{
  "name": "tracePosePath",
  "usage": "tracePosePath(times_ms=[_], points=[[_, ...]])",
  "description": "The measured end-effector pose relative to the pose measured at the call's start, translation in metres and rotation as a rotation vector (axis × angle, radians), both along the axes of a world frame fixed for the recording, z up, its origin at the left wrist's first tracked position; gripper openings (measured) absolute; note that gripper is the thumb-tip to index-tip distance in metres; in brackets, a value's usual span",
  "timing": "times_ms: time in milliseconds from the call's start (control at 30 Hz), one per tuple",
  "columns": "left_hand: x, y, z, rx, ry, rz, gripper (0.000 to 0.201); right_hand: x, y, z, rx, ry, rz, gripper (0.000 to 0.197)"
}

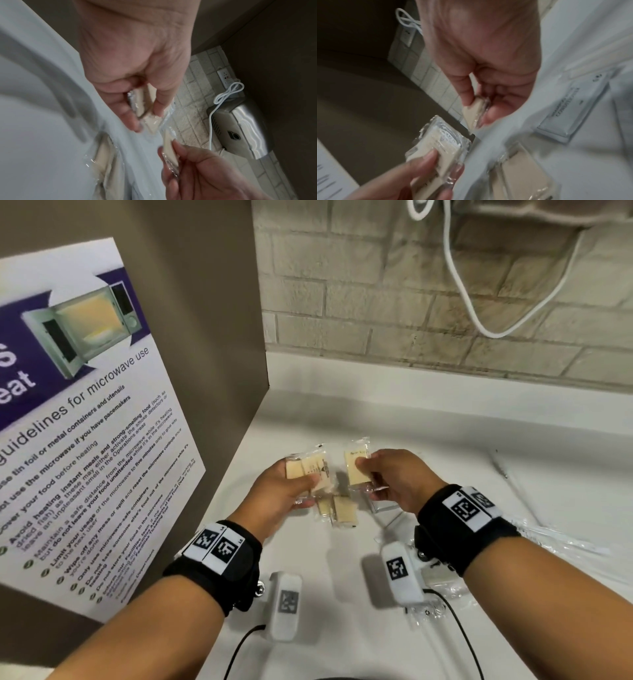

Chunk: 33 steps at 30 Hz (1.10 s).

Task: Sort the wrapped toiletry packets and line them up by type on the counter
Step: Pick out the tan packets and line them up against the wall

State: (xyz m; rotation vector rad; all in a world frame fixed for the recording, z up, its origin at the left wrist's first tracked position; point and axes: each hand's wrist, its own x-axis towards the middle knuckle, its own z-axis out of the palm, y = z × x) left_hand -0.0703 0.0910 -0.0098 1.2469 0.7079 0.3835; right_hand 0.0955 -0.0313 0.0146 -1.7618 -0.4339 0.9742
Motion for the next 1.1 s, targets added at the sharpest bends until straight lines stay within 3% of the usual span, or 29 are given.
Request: tracePosePath(times_ms=[67,133,233,267,333,433,500,600,667,767,867,933,967,1033,1100], points=[[-0.002,0.002,-0.002,0.032,-0.013,0.059,0.021,0.001,0.004,-0.009,-0.115,0.005,-0.030,0.022],[-0.003,0.003,-0.002,0.014,-0.025,0.087,0.021,-0.007,0.012,-0.018,-0.274,-0.108,0.080,0.026],[-0.005,0.004,0.001,-0.021,-0.017,0.057,0.016,-0.018,0.022,-0.022,-0.712,-0.672,0.471,0.037],[-0.006,0.005,0.002,-0.022,-0.008,0.044,0.018,-0.022,0.023,-0.015,-0.765,-0.826,0.496,0.037],[-0.007,0.006,0.004,-0.031,-0.002,0.021,0.024,-0.020,0.021,0.004,-0.609,-0.882,0.397,0.033],[-0.008,0.005,0.010,-0.048,-0.021,-0.068,0.035,-0.020,0.016,0.033,0.000,-0.400,0.260,0.021],[-0.005,0.001,0.013,-0.074,-0.048,-0.117,0.035,-0.024,0.013,0.042,0.137,-0.290,0.324,0.016],[0.004,-0.003,0.021,-0.180,-0.118,-0.059,0.030,-0.025,0.008,0.037,0.209,-0.522,0.227,0.025],[0.006,-0.003,0.026,-0.285,-0.164,0.016,0.028,-0.023,-0.001,0.029,0.335,-0.805,0.160,0.026],[0.008,-0.007,0.033,-0.323,-0.194,-0.028,0.021,-0.025,-0.016,0.012,0.421,-1.216,0.236,0.028],[0.011,-0.011,0.035,-0.269,-0.193,-0.037,0.025,-0.027,-0.023,0.004,0.408,-1.373,0.259,0.028],[0.013,-0.013,0.035,-0.218,-0.193,-0.011,0.025,-0.026,-0.026,0.007,0.423,-1.234,0.166,0.033],[0.013,-0.013,0.035,-0.190,-0.191,0.000,0.025,-0.026,-0.027,0.012,0.424,-1.049,0.087,0.035],[0.014,-0.014,0.036,-0.136,-0.184,0.016,0.027,-0.024,-0.029,0.025,0.378,-0.485,-0.022,0.025],[0.017,-0.016,0.038,-0.097,-0.190,0.020,0.029,-0.023,-0.031,0.035,0.289,-0.072,0.046,0.014]])
